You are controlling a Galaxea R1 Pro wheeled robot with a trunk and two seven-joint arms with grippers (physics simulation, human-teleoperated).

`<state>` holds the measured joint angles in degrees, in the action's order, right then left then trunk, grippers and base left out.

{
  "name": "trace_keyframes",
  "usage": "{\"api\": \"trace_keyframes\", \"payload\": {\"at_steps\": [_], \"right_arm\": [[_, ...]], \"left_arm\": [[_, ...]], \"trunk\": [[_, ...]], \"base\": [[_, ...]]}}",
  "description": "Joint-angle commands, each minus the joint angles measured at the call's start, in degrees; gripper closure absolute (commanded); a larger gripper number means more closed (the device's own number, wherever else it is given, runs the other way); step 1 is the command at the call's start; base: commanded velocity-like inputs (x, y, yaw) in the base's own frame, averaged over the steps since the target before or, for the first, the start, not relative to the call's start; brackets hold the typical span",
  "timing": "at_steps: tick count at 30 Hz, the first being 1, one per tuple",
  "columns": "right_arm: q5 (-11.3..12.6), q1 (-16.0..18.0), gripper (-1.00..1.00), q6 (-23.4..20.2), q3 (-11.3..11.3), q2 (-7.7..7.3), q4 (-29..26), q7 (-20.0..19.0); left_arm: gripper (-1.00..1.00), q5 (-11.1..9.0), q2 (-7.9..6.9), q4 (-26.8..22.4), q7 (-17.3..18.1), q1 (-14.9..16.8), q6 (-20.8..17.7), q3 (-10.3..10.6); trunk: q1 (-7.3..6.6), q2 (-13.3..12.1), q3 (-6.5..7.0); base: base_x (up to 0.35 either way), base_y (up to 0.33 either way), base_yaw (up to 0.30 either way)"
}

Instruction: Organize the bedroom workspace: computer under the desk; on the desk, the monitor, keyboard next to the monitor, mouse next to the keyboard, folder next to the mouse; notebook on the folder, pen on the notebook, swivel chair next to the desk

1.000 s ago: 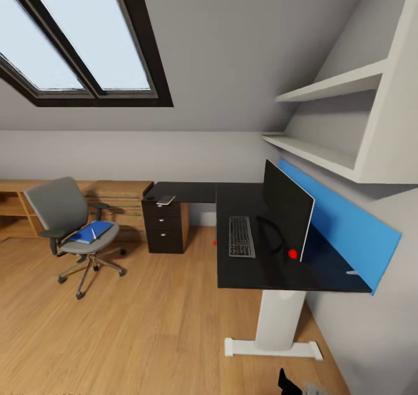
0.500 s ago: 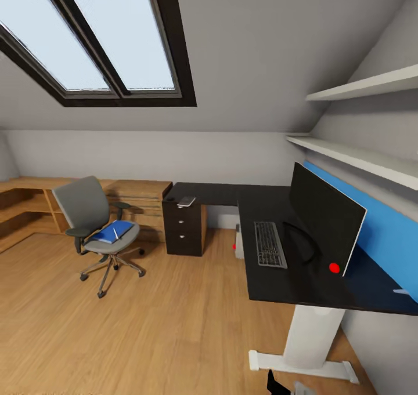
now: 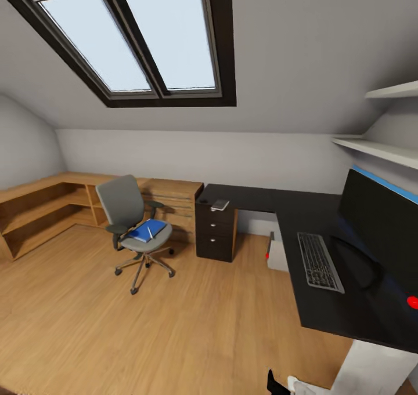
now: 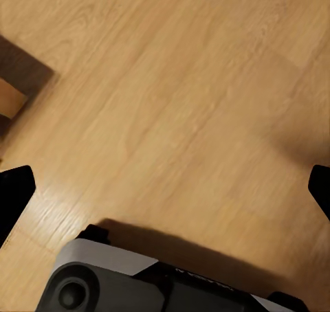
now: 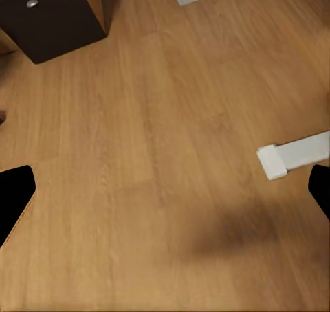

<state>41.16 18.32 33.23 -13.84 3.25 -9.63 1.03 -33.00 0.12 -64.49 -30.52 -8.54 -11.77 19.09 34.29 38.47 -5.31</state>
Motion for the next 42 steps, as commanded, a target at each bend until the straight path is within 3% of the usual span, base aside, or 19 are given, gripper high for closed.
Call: {"api": "trace_keyframes", "payload": {"at_steps": [1, 16, 31, 42], "right_arm": [[0.51, 0.05, -1.00, 0.26, -0.48, 0.00, 0.05, 0.11], [0.50, 0.05, -1.00, 0.26, -0.41, -0.05, 0.05, 0.11], [0.50, 0.05, -1.00, 0.26, -0.31, -0.26, 0.05, 0.08], [0.50, 0.05, -1.00, 0.26, -0.31, -0.43, 0.05, 0.09]], "left_arm": [[-1.00, -0.31, -0.03, -0.11, -0.33, 0.01, -0.18, 0.07], [-1.00, -0.15, -0.03, -0.11, -0.33, 0.01, -0.16, 0.15], [-1.00, 1.72, 0.12, 0.63, -0.33, 0.01, -0.18, 0.24], [-1.00, 2.04, 0.14, 0.68, -0.33, 0.01, -0.18, 0.25]], "trunk": [[0.06, 0.09, -0.08], [0.06, 0.09, -0.08], [0.06, 0.09, -0.08], [0.06, 0.09, -0.08]], "base": [[0.256, 0.241, 0.279], [0.306, 0.093, 0.243], [0.329, 0.002, 0.021], [0.331, 0.000, 0.001]]}}
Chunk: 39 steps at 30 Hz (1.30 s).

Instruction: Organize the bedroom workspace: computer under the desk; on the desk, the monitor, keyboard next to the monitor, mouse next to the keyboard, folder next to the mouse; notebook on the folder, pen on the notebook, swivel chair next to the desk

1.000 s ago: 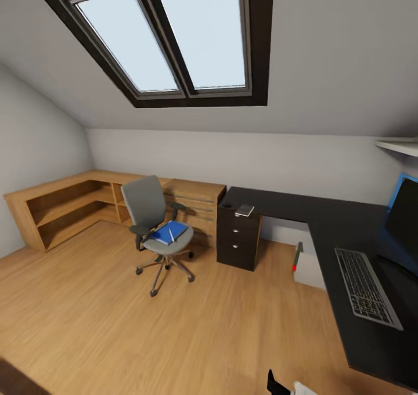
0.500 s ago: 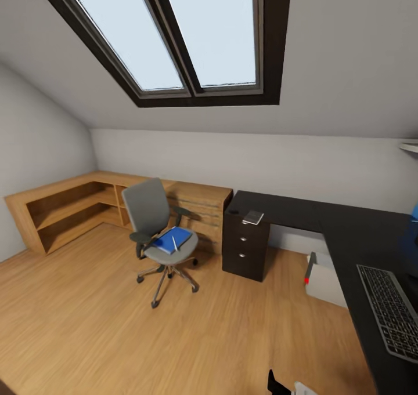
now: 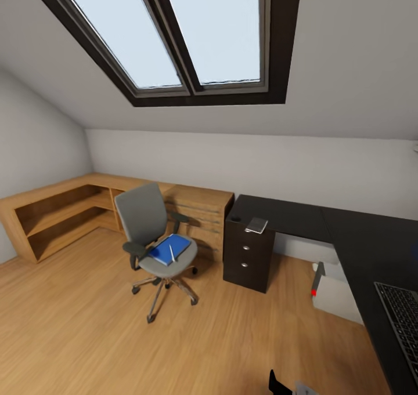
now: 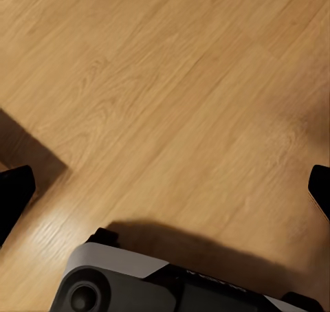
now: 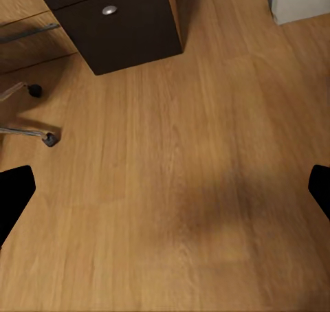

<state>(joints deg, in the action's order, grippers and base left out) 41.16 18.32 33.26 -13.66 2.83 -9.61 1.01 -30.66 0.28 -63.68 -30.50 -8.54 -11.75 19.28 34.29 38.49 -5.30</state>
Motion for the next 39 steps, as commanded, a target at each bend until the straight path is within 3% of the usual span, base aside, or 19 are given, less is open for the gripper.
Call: {"api": "trace_keyframes", "payload": {"at_steps": [1, 27, 39], "right_arm": [[0.50, 0.05, -1.00, 0.22, -0.49, -0.01, 0.03, 0.11], [0.46, 0.05, -1.00, 0.27, -0.49, 0.09, -0.01, 0.04], [0.33, 0.05, -1.00, 3.12, -0.57, 0.32, 0.02, -0.01]], "left_arm": [[-1.00, -0.30, -0.01, -0.13, -0.35, 0.01, -0.20, 0.06], [-1.00, -0.33, -0.01, -0.07, -0.35, 0.01, -0.20, 0.26], [-1.00, -0.28, -0.01, -0.04, -0.35, 0.01, -0.20, 0.45]], "trunk": [[0.05, 0.07, -0.08], [0.05, 0.07, -0.08], [0.05, 0.07, -0.08]], "base": [[0.331, 0.000, 0.000], [0.331, -0.005, 0.000], [0.331, -0.070, 0.000]]}}
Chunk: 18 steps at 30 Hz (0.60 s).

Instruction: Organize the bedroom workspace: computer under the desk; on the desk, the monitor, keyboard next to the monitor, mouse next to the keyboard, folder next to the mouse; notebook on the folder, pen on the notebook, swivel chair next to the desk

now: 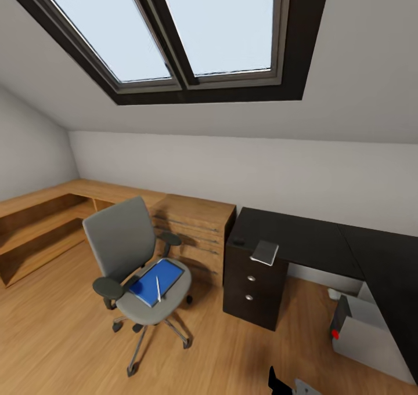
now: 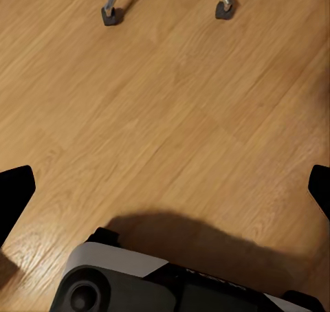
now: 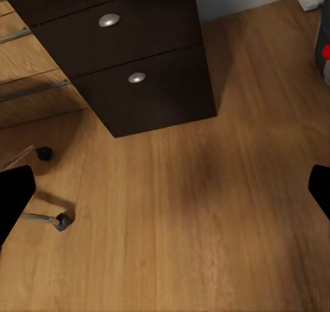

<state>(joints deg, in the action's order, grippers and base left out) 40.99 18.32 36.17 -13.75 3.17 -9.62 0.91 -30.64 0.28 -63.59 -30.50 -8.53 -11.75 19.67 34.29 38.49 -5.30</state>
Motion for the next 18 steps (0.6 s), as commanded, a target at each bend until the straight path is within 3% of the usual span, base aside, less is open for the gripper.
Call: {"api": "trace_keyframes", "payload": {"at_steps": [1, 10, 18], "right_arm": [[0.50, 0.05, -1.00, 0.38, -0.49, -0.01, 0.03, 0.08], [0.49, 0.05, -1.00, 0.62, -0.49, 0.00, 0.04, 0.06], [0.49, 0.05, -1.00, 0.77, -0.47, -0.03, 0.04, 0.02]], "left_arm": [[-1.00, -0.30, -0.01, -0.13, -0.35, 0.01, -0.21, 0.07], [-1.00, -0.36, 0.00, -0.13, -0.35, 0.01, -0.21, 0.10], [-1.00, -0.33, 0.44, 0.40, -0.35, 0.01, -0.21, 0.29]], "trunk": [[0.05, 0.07, -0.08], [0.05, 0.07, -0.08], [0.05, 0.07, -0.08]], "base": [[0.331, -0.080, 0.000], [0.327, -0.099, 0.000], [0.281, -0.204, 0.000]]}}
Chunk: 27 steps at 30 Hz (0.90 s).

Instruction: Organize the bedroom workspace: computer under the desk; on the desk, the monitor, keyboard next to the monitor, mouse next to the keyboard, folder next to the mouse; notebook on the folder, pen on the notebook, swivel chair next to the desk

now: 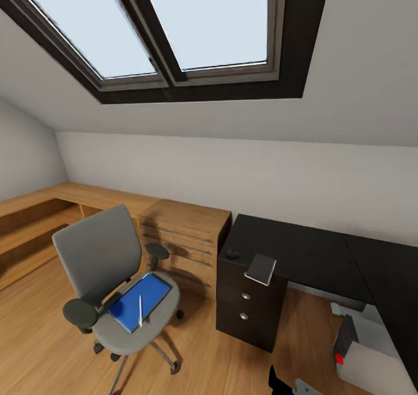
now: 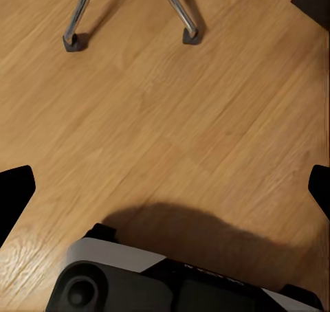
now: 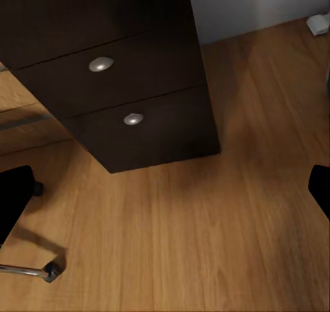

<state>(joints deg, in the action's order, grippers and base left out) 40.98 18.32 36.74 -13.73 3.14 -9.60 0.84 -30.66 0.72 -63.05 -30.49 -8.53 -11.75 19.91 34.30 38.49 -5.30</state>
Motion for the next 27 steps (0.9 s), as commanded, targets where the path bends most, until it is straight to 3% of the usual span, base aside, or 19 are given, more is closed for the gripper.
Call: {"api": "trace_keyframes", "payload": {"at_steps": [1, 7, 10, 13, 14, 15, 19, 21, 22, 25, 26, 27], "right_arm": [[0.50, 0.04, -1.00, 0.23, -0.49, -0.01, 0.02, 0.06], [0.53, 0.04, -1.00, 0.43, -0.45, -0.07, -0.03, -0.03], [0.41, 0.04, -1.00, 1.49, -0.45, -0.24, -1.54, 0.13], [0.08, 0.04, -1.00, 1.73, -0.45, -0.47, -3.96, 0.30], [-0.06, 0.04, -1.00, 1.68, -0.44, -0.58, -5.02, 0.39], [-0.76, 0.04, -1.00, 0.12, -0.44, -1.48, -10.12, 1.65], [-2.52, 0.04, -1.00, -5.06, -0.42, -3.31, -18.04, 6.61], [-3.55, 0.04, -1.00, -8.36, -0.42, -4.42, -22.43, 9.52], [-4.75, 0.00, -1.00, -14.60, -0.40, -6.03, -29.85, 13.87], [-6.14, -0.08, -1.00, -25.15, -0.27, -8.00, -41.51, 20.22], [-6.95, -0.09, -1.00, -37.53, 0.18, -9.17, -52.73, 25.95], [-7.08, -0.07, -1.00, -40.37, 0.29, -9.32, -54.76, 27.12]], "left_arm": [[-1.00, -0.30, 0.18, -0.09, -0.36, 0.01, -0.21, 0.10], [-1.00, 0.39, 1.87, -0.20, -0.40, 0.01, -0.21, 0.43], [-1.00, 3.57, 3.66, -3.86, -0.46, 0.01, -0.39, 0.83], [-1.00, 5.49, 4.50, -6.81, -0.47, 0.01, -0.71, 0.92], [-1.00, 6.11, 4.76, -7.87, -0.52, 0.01, -0.82, 0.93], [-1.00, 8.29, 5.81, -12.48, -0.71, -0.01, -2.33, 0.98], [-1.00, 9.53, 6.86, -16.99, -1.05, 0.15, -7.86, 0.89], [-1.00, 9.73, 7.12, -18.22, -1.50, 0.75, -10.53, 0.81], [-1.00, 9.76, 7.75, -18.99, -2.41, 2.79, -13.21, 0.77], [-1.00, 9.71, 8.75, -19.60, -4.15, 6.49, -16.00, 0.68], [-1.00, 9.14, 9.27, -19.92, -7.26, 11.36, -18.37, 0.55], [-1.00, 8.79, 9.27, -19.89, -7.98, 12.55, -19.18, 0.48]], "trunk": [[0.05, 0.07, -0.09], [0.05, 0.07, -0.09], [0.05, 0.07, -0.09], [0.05, 0.07, -0.09], [0.05, 0.07, -0.09], [0.05, 0.07, -0.09], [0.05, 0.07, -0.09], [0.05, 0.07, -0.09], [0.05, 0.07, -0.09], [0.05, 0.07, -0.09], [0.05, 0.07, -0.09], [0.05, 0.07, -0.09]], "base": [[0.258, -0.224, 0.000], [0.201, -0.184, 0.000], [0.049, -0.046, 0.000], [0.021, -0.020, 0.000], [0.013, -0.013, 0.000], [0.006, -0.005, 0.000], [0.003, -0.003, 0.000], [0.001, -0.001, 0.000], [0.000, 0.000, 0.000], [0.000, 0.000, 0.000], [0.000, 0.000, 0.000], [0.000, 0.000, 0.000]]}}
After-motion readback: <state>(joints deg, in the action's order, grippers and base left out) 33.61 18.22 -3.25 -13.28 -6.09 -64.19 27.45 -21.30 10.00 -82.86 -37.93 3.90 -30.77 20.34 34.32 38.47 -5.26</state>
